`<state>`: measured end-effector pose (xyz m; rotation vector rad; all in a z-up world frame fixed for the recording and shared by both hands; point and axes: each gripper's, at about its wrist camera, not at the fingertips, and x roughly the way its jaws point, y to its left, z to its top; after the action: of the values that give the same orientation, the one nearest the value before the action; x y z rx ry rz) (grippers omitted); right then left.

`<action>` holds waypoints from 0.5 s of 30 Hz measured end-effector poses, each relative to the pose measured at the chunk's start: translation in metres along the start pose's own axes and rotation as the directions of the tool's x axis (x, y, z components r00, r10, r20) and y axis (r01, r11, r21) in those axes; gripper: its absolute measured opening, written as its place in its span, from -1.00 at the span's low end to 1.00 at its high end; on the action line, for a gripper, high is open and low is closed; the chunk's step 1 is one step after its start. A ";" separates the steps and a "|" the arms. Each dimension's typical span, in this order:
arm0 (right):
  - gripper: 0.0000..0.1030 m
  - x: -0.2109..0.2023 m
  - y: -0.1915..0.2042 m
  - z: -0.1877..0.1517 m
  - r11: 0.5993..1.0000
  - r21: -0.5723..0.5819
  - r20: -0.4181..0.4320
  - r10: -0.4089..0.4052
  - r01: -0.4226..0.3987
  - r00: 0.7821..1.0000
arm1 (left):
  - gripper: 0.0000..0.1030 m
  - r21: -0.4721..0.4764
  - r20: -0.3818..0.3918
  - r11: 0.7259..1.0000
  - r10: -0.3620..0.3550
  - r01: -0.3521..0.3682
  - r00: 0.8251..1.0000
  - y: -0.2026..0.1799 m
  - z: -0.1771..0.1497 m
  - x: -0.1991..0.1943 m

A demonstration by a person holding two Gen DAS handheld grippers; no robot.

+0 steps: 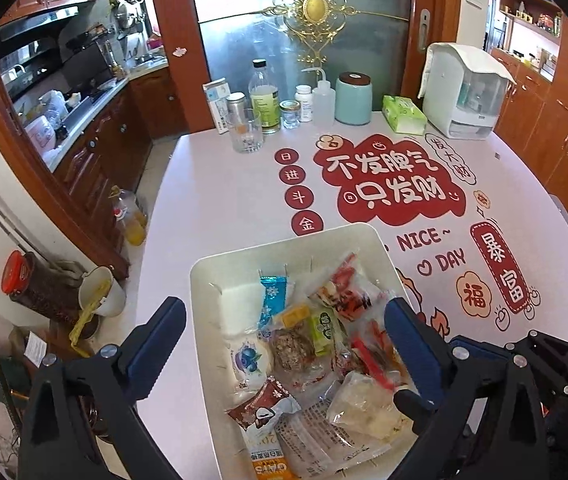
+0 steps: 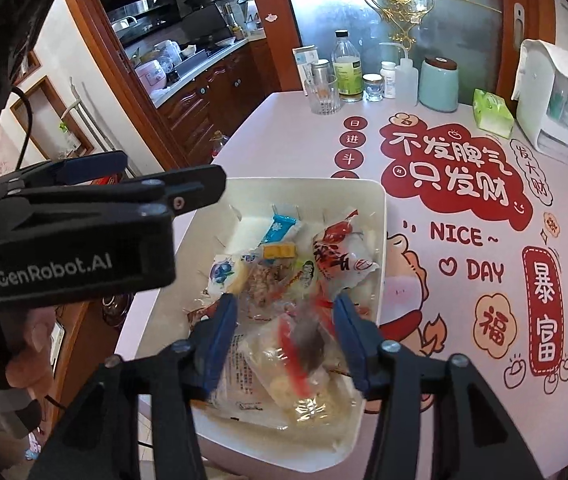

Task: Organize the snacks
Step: 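Lower the bag into the tray and open the right tool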

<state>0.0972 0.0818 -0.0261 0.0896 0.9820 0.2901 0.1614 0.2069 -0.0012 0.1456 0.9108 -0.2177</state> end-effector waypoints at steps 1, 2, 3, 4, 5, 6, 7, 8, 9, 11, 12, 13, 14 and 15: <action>0.12 0.000 0.001 -0.001 1.000 0.005 0.001 -0.004 0.004 1.000 | 0.93 0.002 -0.003 1.000 -0.005 0.005 1.000 0.000 -0.001 0.001; 0.12 0.000 0.000 -0.002 1.000 0.012 0.002 -0.009 0.009 1.000 | 0.93 0.004 -0.004 1.000 -0.009 0.009 1.000 0.000 -0.001 0.002; 0.12 -0.001 0.000 -0.002 1.000 0.021 0.002 -0.017 0.017 1.000 | 0.93 0.006 -0.005 1.000 -0.013 0.013 1.000 -0.001 -0.002 0.003; 0.12 -0.001 -0.002 -0.002 0.999 0.029 0.002 -0.024 0.024 1.000 | 0.93 0.008 -0.006 1.000 -0.017 0.017 1.000 -0.002 -0.003 0.004; 0.13 -0.002 -0.002 -0.002 0.999 0.033 0.003 -0.030 0.029 1.000 | 0.93 0.008 -0.007 1.000 -0.021 0.021 1.000 -0.002 -0.003 0.004; 0.12 -0.003 -0.003 -0.003 0.999 0.039 0.004 -0.037 0.037 0.999 | 0.93 0.008 -0.007 1.000 -0.024 0.024 1.000 -0.002 -0.004 0.004; 0.12 -0.004 -0.004 -0.003 0.998 0.042 0.007 -0.045 0.045 0.999 | 0.93 0.005 -0.007 1.000 -0.029 0.029 1.000 -0.002 -0.005 0.005; 0.12 -0.006 -0.005 -0.004 0.998 0.044 0.009 -0.052 0.051 0.999 | 0.93 0.005 -0.007 1.000 -0.030 0.030 1.000 -0.002 -0.005 0.005; 0.12 -0.007 -0.006 -0.004 0.997 0.046 0.011 -0.056 0.056 0.998 | 0.93 0.004 -0.007 0.999 -0.032 0.032 0.999 -0.003 -0.006 0.005; 0.12 -0.009 -0.007 -0.005 0.997 0.050 0.012 -0.067 0.066 0.998 | 0.94 -0.001 -0.006 0.999 -0.032 0.032 0.999 -0.003 -0.007 0.004; 0.12 -0.009 -0.008 -0.006 0.996 0.052 0.011 -0.070 0.070 0.997 | 0.93 -0.004 -0.006 0.999 -0.032 0.032 0.999 -0.004 -0.008 0.004; 0.12 -0.010 -0.009 -0.006 0.996 0.054 0.010 -0.073 0.072 0.997 | 0.94 -0.008 -0.006 0.999 -0.032 0.032 0.999 -0.004 -0.009 0.004; 0.12 -0.010 -0.010 -0.007 0.996 0.057 0.009 -0.075 0.074 0.997 | 0.94 -0.012 -0.008 0.999 -0.031 0.031 0.999 -0.004 -0.010 0.004; 0.12 -0.011 -0.010 -0.007 0.995 0.058 0.009 -0.075 0.075 0.997 | 0.94 -0.016 -0.010 0.999 -0.030 0.029 1.000 -0.005 -0.011 0.004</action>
<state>0.0877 0.0684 -0.0236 0.1069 0.9804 0.1920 0.1538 0.2041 -0.0111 0.1184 0.9249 -0.2370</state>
